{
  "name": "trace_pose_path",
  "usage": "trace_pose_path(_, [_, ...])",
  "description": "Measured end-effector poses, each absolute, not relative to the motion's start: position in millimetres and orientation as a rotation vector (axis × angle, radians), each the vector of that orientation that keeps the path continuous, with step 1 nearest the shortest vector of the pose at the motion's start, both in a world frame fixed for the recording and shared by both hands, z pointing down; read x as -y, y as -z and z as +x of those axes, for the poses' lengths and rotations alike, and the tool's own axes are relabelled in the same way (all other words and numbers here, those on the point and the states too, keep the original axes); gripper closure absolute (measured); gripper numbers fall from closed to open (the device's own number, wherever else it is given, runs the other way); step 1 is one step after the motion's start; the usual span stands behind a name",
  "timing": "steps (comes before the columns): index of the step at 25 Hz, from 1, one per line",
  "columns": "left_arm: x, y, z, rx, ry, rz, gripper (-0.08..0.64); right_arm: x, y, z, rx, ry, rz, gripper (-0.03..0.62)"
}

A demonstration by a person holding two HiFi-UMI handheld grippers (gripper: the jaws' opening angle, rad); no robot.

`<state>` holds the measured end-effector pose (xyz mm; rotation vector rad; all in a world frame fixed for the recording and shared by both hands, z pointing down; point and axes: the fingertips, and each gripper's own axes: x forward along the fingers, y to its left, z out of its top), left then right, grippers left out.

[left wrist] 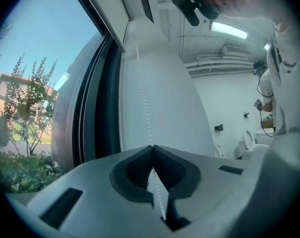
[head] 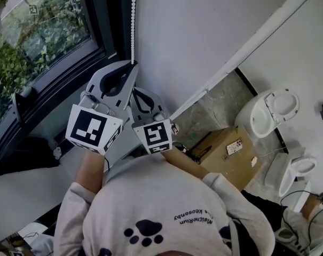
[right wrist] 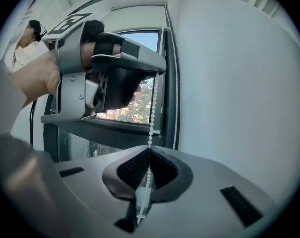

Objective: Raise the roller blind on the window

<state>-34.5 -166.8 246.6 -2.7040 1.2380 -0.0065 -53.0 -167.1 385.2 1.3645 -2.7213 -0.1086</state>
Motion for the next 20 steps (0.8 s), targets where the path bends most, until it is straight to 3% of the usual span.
trace_pose_path(20, [172,-370,-36,-1.364,0.077,-2.865,0.552,161,-508,-43,2.528,-0.103,1.226,0.58])
